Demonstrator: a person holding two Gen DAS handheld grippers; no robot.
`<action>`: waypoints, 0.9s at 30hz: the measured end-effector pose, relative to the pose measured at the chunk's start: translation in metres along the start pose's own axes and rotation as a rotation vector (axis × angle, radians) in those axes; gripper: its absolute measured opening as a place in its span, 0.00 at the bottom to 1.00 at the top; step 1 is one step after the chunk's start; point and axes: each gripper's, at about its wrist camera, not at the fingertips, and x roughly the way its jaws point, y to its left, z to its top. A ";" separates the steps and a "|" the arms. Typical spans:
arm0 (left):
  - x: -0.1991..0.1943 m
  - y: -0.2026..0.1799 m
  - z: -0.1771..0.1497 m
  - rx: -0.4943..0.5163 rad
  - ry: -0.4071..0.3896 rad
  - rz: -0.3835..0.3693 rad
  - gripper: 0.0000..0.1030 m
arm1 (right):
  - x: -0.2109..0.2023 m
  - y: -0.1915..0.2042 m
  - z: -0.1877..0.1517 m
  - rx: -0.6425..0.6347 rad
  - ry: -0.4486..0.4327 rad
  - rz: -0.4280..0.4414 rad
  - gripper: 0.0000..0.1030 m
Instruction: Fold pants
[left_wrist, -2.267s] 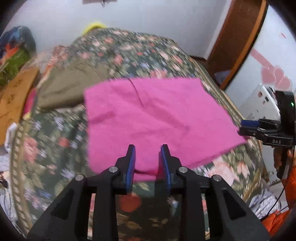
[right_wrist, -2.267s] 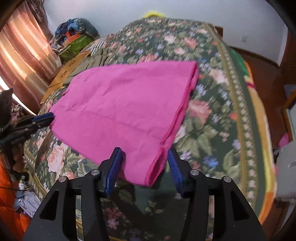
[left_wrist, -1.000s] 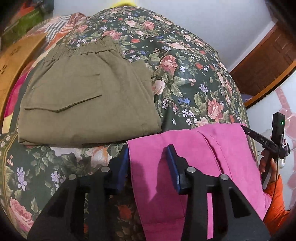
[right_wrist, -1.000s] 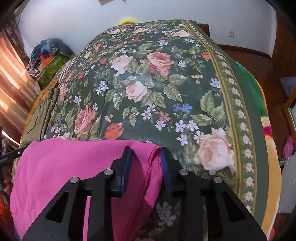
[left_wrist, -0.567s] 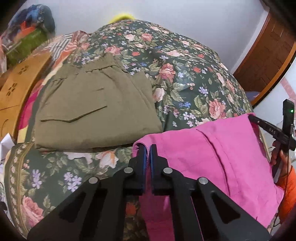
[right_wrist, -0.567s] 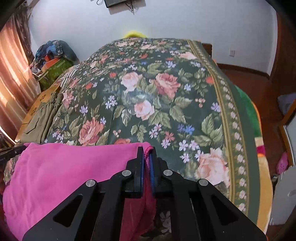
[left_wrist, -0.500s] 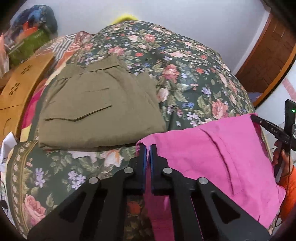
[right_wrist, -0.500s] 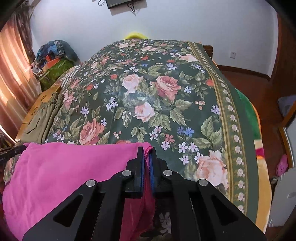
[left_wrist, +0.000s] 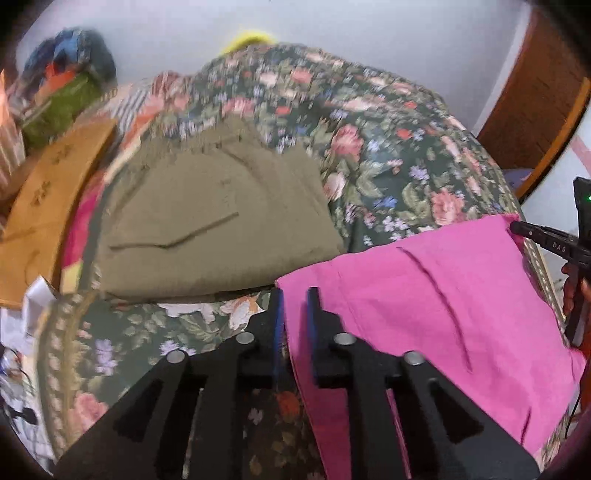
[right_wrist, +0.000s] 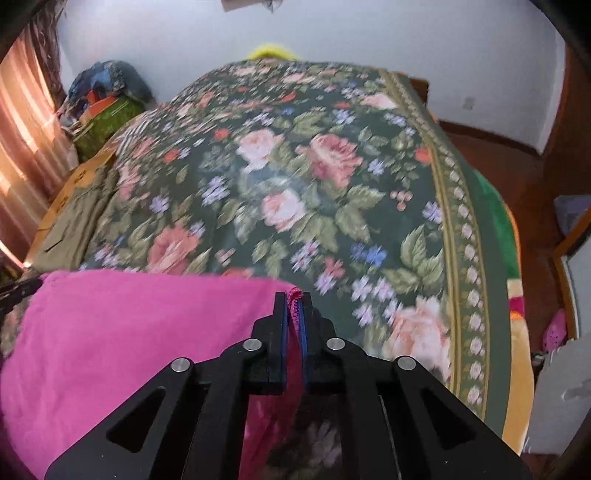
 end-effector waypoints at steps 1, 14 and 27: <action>-0.009 -0.002 -0.001 0.009 -0.017 0.004 0.27 | -0.005 0.002 -0.002 -0.005 0.003 -0.005 0.22; -0.060 -0.063 -0.045 0.090 -0.005 -0.122 0.34 | -0.093 0.073 -0.057 -0.155 -0.066 0.081 0.38; -0.062 -0.062 -0.108 0.060 0.028 -0.089 0.47 | -0.090 0.074 -0.126 -0.088 0.056 0.143 0.38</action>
